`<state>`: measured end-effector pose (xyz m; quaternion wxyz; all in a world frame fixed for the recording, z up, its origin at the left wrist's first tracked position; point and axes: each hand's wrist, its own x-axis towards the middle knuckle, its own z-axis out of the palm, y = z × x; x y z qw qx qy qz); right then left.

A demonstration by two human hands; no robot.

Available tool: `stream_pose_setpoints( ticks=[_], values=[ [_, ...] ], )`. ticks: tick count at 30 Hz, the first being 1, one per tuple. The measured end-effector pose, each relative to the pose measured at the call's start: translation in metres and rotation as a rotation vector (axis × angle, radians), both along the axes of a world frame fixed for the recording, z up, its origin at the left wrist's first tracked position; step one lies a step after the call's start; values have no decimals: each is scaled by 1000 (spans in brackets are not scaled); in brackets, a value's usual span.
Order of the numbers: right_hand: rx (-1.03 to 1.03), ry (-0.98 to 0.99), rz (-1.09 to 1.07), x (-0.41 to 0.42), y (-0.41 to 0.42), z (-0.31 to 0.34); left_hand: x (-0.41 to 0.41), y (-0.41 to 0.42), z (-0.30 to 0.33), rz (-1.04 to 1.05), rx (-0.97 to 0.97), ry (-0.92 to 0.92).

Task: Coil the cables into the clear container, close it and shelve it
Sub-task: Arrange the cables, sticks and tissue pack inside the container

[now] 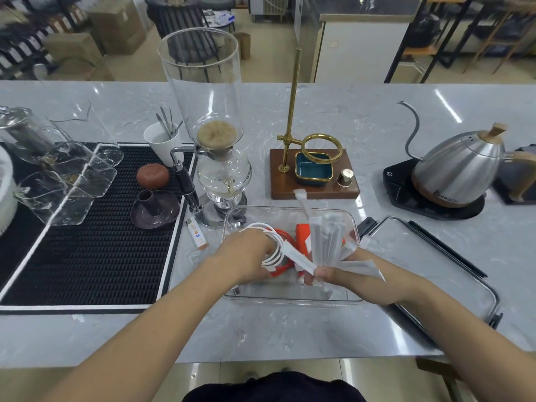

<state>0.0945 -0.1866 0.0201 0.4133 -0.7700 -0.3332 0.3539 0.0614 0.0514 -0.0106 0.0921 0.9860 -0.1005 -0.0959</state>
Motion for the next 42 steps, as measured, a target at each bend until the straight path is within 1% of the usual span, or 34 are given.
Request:
stream_pose_setpoints(
  ticks=[4, 5, 7, 9, 12, 15, 19, 21, 24, 26, 29, 30, 31, 32, 33, 34, 35, 36, 37, 40, 42],
  values=[
    [-34, 95, -120, -2, 3, -3, -3, -1, 0, 30, 40, 46],
    [-26, 123, -158, -2, 3, -4, -3, -2, 0, 43, 59, 57],
    [55, 157, -232, -1, 5, -8, -1, -4, 1, 65, 87, 72],
    [123, 147, -285, -2, 10, -11, 0, -6, 0, 77, 106, 83],
    [208, 71, -315, -6, 26, -12, 0, -6, -3, 104, 126, 88],
    [306, 82, -430, -10, 42, -13, -1, -5, -7, 96, 117, 74],
    [439, 129, -628, -11, 60, -15, -1, -3, -8, 62, 18, 72],
    [480, 146, -655, -10, 65, -15, -3, -2, -6, 41, 13, 84],
    [458, 107, -620, -9, 69, -18, -6, -2, 1, 27, -10, 127],
    [488, 154, -611, -9, 72, -20, -5, 0, 3, 53, -131, 152],
    [517, 230, -610, -9, 78, -23, -4, 4, 8, 181, -354, 68],
    [534, 256, -610, -9, 80, -24, -5, 4, 13, 244, -486, 27],
    [541, 272, -609, -8, 82, -25, -6, 3, 19, 302, -668, 14],
    [530, 260, -601, -8, 83, -24, -10, 1, 27, 341, -887, 53],
    [514, 241, -585, -7, 86, -25, -13, -2, 34, 337, -1107, 136],
    [487, 216, -564, -7, 88, -24, -16, -3, 39, 299, -1288, 213],
    [471, 208, -539, -8, 91, -23, -19, -4, 41, 265, -1398, 258],
    [464, 213, -503, -9, 94, -21, -21, -4, 42, 248, -1424, 261],
    [457, 213, -450, -10, 97, -20, -23, -4, 41, 249, -1404, 228],
    [365, 127, -273, -15, 103, -18, -25, -6, 36, 340, -1239, 65],
    [295, 62, -211, -17, 106, -19, -25, -9, 31, 406, -1119, -9]
  ],
)
